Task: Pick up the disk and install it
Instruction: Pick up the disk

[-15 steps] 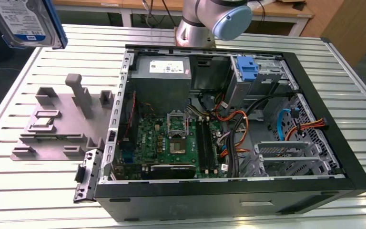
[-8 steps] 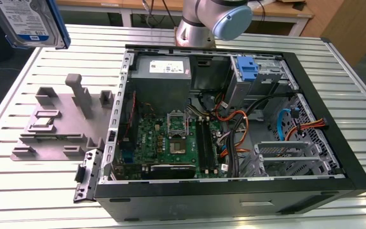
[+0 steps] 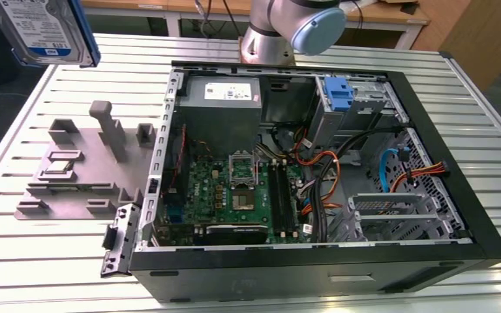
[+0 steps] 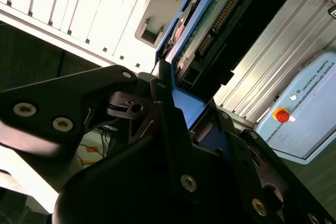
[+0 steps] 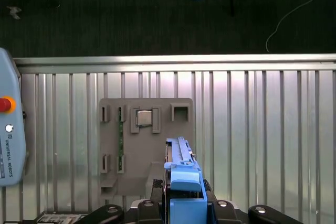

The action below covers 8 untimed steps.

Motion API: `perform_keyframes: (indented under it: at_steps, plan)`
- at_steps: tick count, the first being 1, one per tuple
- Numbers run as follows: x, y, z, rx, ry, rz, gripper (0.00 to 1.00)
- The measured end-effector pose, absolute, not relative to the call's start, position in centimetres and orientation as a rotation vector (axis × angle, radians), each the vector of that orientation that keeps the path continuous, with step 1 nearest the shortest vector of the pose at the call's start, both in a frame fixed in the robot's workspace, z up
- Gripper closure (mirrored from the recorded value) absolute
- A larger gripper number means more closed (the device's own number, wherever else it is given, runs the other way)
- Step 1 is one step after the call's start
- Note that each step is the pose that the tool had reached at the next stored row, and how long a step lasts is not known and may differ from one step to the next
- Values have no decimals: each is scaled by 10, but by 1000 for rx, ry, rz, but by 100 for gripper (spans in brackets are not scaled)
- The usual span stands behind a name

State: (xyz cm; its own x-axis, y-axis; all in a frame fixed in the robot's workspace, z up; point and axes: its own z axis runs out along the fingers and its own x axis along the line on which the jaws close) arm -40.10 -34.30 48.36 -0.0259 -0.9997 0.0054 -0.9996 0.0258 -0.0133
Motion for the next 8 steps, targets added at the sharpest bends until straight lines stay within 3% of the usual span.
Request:
perform_keyframes:
  at_steps: [8]
  plan:
    - [-395, -343, 484, -2189, 2246, -21, 64]
